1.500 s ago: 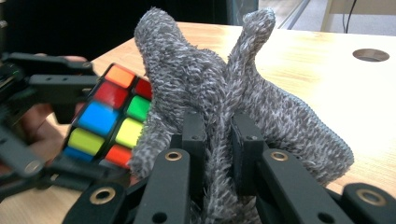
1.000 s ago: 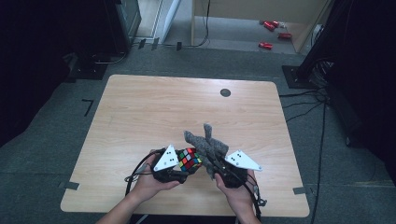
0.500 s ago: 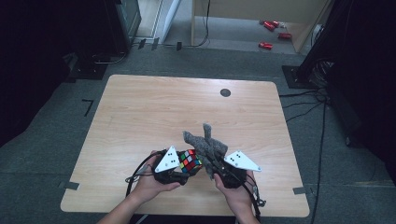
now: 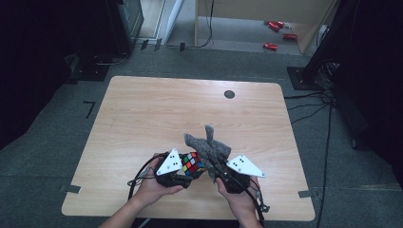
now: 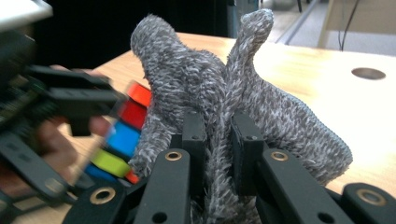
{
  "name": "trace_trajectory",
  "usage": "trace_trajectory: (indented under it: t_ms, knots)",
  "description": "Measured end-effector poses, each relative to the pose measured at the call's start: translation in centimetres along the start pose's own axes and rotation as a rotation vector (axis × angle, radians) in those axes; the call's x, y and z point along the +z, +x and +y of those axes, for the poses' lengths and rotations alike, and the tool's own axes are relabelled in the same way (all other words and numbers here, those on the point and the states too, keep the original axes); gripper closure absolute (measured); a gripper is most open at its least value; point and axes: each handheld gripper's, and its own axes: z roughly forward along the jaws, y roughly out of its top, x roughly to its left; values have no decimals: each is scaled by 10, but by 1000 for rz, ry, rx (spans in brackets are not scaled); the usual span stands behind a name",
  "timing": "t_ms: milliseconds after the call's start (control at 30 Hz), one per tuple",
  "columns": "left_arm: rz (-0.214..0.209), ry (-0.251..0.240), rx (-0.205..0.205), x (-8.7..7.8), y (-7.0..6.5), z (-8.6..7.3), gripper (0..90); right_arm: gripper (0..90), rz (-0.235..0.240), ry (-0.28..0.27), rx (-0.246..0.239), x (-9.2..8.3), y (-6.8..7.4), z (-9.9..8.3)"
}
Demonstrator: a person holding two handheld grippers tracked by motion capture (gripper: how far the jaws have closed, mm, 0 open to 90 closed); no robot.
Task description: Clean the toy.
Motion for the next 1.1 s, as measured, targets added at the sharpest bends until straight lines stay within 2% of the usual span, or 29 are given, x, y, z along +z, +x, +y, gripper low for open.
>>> trace_trajectory:
  t_ms: [33,100,167,233,300,533,633,700,800,900,967,1033,1100]
  knots:
    - [-1,2,-5,0,1,-1,348,797,0,6,10,1,-1,-1]
    - [-6,3,-14,2,1,-3,348,798,-1,10,2,0,2,-1]
    - [-8,14,-5,5,-2,-3,348,798,-4,-2,-30,-3,9,1]
    - [-9,23,7,7,-6,-3,348,797,17,-18,-37,-5,13,3]
    - [-5,19,13,7,-7,-2,348,797,14,-21,-44,-5,14,5]
    - [-6,-11,-12,1,1,-2,348,797,9,4,38,2,-3,-5]
    - [-17,-15,-21,2,1,-3,348,798,0,9,26,1,0,-3]
    - [-19,-6,-12,4,-1,-3,348,797,-1,3,16,-1,3,-1]
    - [-17,15,15,8,-7,-3,349,796,25,-16,-3,-6,11,4]
    - [-15,1,22,7,-9,-1,348,796,14,-33,-43,-9,17,6]
    - [-12,-12,20,4,-8,0,349,795,21,-34,-22,-8,12,6]
    - [-10,-21,10,1,-5,0,349,795,-1,-18,-6,-4,4,2]
    - [-3,-18,5,1,-2,-1,348,795,-2,-1,27,0,-2,-3]
